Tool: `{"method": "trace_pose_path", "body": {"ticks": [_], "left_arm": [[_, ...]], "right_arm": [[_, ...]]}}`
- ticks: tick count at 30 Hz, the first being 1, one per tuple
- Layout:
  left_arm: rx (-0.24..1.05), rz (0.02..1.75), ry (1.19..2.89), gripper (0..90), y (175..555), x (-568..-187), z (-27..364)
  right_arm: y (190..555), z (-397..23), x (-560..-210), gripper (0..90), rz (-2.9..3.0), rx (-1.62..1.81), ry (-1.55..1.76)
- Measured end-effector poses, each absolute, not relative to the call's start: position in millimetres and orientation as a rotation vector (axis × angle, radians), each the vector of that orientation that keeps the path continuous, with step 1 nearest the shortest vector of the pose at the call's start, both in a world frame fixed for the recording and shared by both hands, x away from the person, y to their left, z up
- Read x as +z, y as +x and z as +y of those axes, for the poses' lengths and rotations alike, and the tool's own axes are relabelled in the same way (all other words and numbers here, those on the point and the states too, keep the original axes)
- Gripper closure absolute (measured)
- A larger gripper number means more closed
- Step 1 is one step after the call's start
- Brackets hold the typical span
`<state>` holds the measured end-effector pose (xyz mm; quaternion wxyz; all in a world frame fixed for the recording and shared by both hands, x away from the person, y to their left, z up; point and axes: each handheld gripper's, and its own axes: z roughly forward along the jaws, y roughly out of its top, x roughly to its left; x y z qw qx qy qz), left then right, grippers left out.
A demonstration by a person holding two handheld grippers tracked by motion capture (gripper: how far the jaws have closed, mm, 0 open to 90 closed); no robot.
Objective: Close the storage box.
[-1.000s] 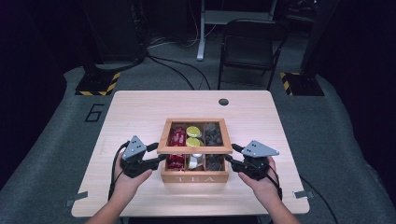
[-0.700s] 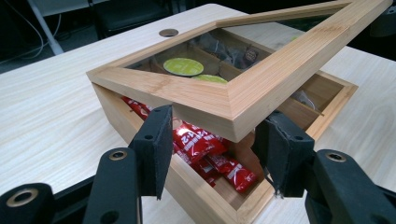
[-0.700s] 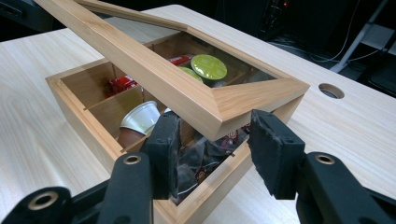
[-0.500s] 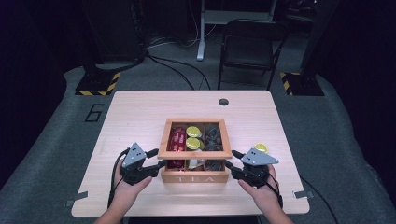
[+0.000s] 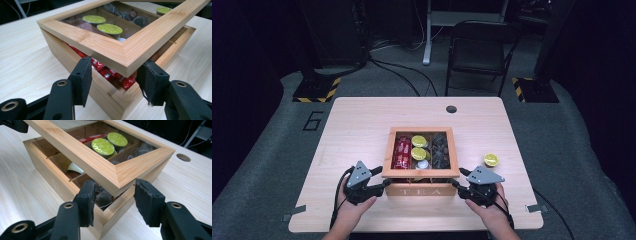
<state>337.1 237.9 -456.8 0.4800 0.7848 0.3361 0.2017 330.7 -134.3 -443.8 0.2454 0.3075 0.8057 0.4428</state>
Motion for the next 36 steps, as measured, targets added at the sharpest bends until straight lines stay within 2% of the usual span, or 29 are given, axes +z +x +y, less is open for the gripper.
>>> {"method": "trace_pose_path", "body": {"ticks": [14,16,18,21,36], "left_arm": [[0.431,0.840,2.008,45.1,334,-472,235],[0.435,0.852,2.014,42.9,334,-473,234],[0.411,0.853,2.037,35.1,333,-474,233],[0.412,0.855,2.008,31.1,332,-472,233],[0.360,0.865,1.990,28.3,333,-472,243]], "right_arm": [[335,-133,-463,47.8,2.295,1.178,0.919],[336,-132,-464,47.6,2.318,1.161,0.923],[335,-133,-463,44.1,2.321,1.182,0.928],[335,-136,-460,40.2,2.312,1.205,0.941],[337,-144,-462,35.3,2.305,1.238,0.959]]}}
